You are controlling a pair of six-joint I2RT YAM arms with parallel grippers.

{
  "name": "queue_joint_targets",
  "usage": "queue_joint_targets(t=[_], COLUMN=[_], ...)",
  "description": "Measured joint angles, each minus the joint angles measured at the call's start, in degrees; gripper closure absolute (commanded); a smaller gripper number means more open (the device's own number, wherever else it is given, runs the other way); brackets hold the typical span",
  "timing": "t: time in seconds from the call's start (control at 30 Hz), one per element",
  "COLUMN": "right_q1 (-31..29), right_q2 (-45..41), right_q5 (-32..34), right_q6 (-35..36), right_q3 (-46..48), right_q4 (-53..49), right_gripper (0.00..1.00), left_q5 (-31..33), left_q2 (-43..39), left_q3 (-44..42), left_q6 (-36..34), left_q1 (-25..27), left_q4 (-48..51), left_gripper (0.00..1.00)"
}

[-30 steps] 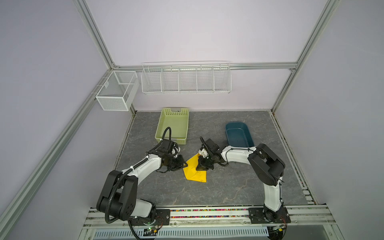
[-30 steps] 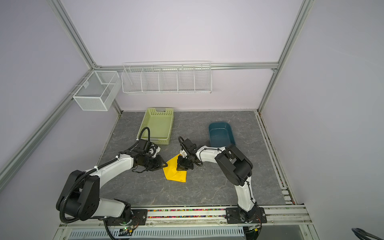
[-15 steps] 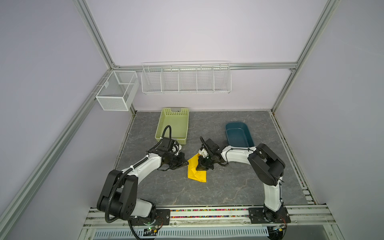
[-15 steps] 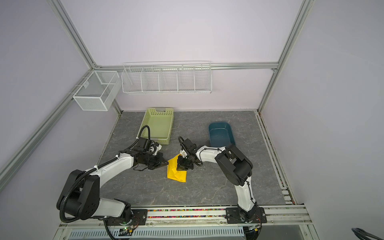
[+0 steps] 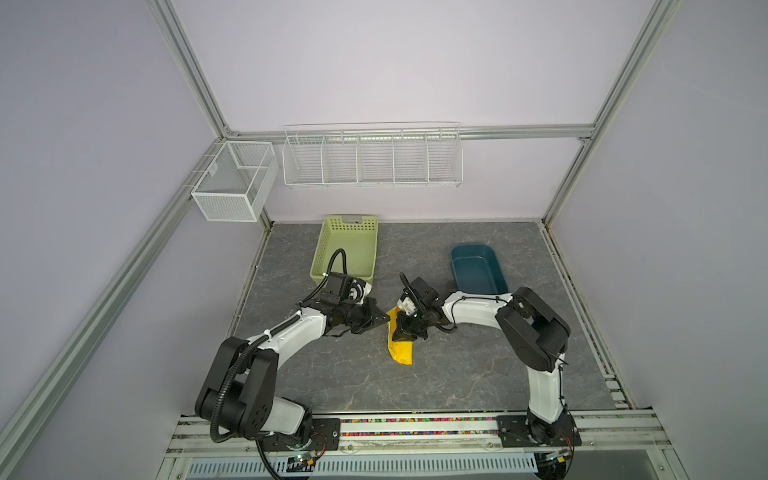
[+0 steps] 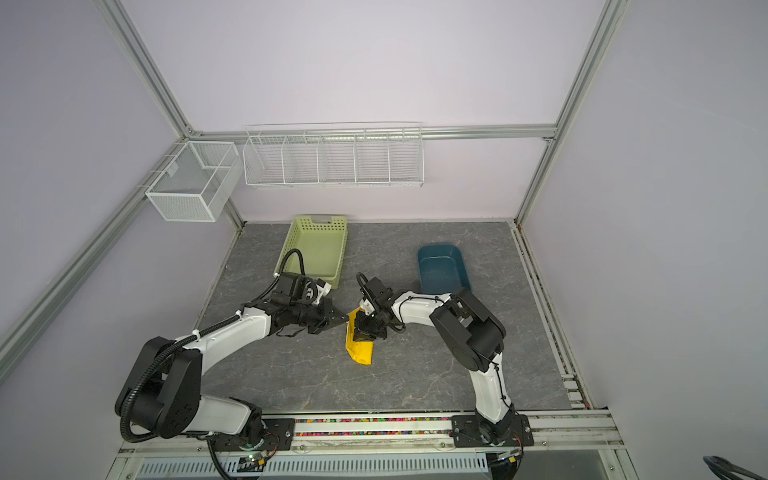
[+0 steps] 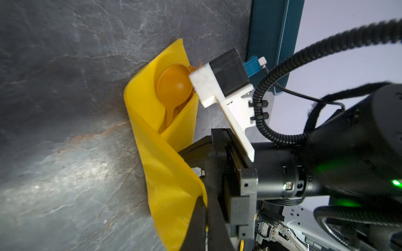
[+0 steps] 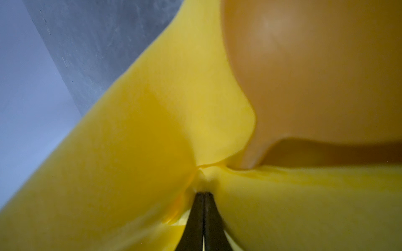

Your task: Place the utensils on the paper napkin and roll it up

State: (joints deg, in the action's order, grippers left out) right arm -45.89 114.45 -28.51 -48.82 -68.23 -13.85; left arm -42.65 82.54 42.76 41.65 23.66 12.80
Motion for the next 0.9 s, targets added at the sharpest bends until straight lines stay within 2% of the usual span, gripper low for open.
queue_joint_targets(t=[0.33, 0.9], right_q1=[-0.37, -0.52], right_q2=[-0.44, -3.76], right_q5=[0.70, 2.03], right_q6=[-0.39, -0.52], right_q3=[0.07, 0.31], right_q4=[-0.17, -2.19], right_gripper=[0.93, 0.93], left_q5=[-0.02, 0.37], left_q2=[2.91, 3.19], left_q3=[0.00, 0.02], left_q6=[-2.84, -4.85], left_q1=[0.04, 0.04], left_q4=[2.56, 4.70], left_gripper=[1.00, 1.00])
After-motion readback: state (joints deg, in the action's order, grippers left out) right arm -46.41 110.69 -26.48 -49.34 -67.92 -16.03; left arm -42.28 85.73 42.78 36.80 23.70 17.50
